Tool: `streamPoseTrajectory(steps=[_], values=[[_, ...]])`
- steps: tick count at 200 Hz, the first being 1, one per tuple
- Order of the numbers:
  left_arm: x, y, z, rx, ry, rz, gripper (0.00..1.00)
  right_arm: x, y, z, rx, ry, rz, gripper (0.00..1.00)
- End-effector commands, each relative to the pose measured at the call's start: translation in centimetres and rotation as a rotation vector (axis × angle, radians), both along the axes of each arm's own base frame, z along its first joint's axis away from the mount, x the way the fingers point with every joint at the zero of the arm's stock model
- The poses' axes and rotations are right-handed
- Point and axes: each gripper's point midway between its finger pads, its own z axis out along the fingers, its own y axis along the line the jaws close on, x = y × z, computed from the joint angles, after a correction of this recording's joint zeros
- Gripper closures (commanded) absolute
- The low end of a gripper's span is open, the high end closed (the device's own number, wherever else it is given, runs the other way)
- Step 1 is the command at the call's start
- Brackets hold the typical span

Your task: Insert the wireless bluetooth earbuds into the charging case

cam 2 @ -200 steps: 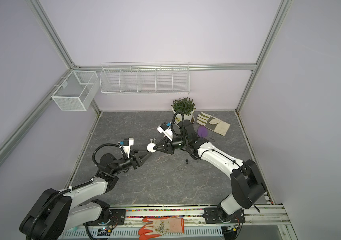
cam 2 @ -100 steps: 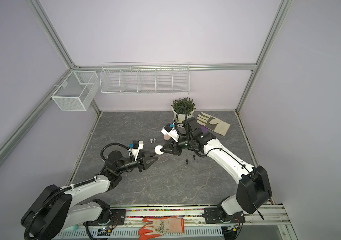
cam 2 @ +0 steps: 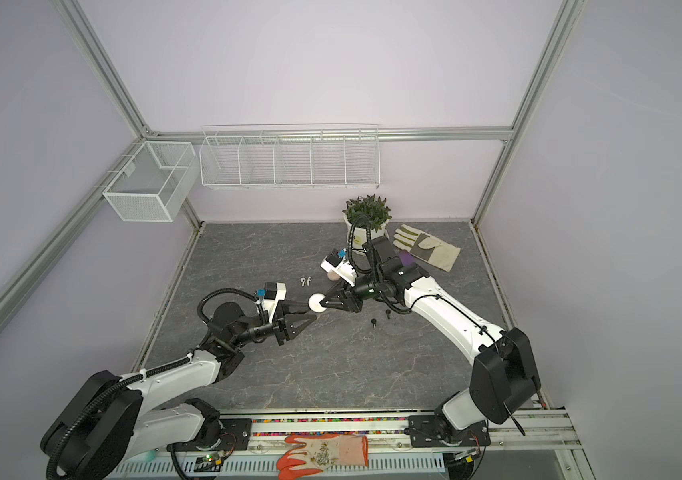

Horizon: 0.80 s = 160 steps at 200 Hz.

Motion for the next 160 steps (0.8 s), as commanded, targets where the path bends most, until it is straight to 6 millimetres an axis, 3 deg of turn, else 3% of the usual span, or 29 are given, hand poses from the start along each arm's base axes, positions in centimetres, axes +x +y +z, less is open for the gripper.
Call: streamPoseTrajectory(steps=[1, 160], values=[[-0.13, -0.34, 2.04, -0.035, -0.074, -0.024, 0.58, -0.63, 0.69, 0.4, 0.024, -0.013, 0.058, 0.85], [-0.23, -0.28, 2.3, -0.04, -0.079, -0.024, 0.82, -1.4, 1.44, -0.15, 0.013, 0.004, 0.095, 0.85]])
